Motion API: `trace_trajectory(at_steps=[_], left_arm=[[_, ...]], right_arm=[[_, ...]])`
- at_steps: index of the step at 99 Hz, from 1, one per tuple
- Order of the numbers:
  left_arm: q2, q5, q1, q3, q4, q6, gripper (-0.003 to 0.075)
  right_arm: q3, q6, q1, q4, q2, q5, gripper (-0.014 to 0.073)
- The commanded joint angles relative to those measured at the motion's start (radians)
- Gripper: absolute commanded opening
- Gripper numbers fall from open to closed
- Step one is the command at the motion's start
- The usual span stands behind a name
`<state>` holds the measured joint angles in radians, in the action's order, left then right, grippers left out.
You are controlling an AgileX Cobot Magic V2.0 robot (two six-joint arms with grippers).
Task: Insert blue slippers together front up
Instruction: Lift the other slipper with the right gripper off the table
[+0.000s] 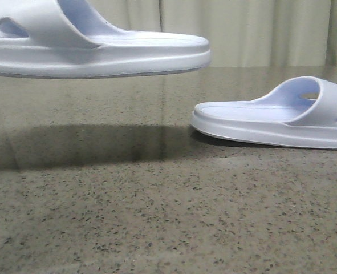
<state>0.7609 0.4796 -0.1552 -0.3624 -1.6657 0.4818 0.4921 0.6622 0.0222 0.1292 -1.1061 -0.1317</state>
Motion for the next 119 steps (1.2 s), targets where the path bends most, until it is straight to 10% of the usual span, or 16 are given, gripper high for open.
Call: trace_trajectory(at_steps=[1, 77, 106, 119], left_arm=[[-0.002, 0.021, -0.002, -0.036, -0.036, 0.000, 0.0016], [-0.002, 0.021, -0.002, -0.036, -0.036, 0.000, 0.0016], [-0.002, 0.021, -0.002, -0.036, -0.036, 0.000, 0.0016], [-0.002, 0.021, -0.002, -0.036, -0.036, 0.000, 0.0016]], right_arm=[[0.005, -0.001, -0.005, 0.007, 0.011, 0.043, 0.0402], [0.001, -0.001, 0.019, 0.011, 0.011, 0.078, 0.0215], [0.001, -0.001, 0.019, 0.011, 0.011, 0.132, -0.0106], [0.001, -0.001, 0.019, 0.011, 0.011, 0.198, -0.0107]])
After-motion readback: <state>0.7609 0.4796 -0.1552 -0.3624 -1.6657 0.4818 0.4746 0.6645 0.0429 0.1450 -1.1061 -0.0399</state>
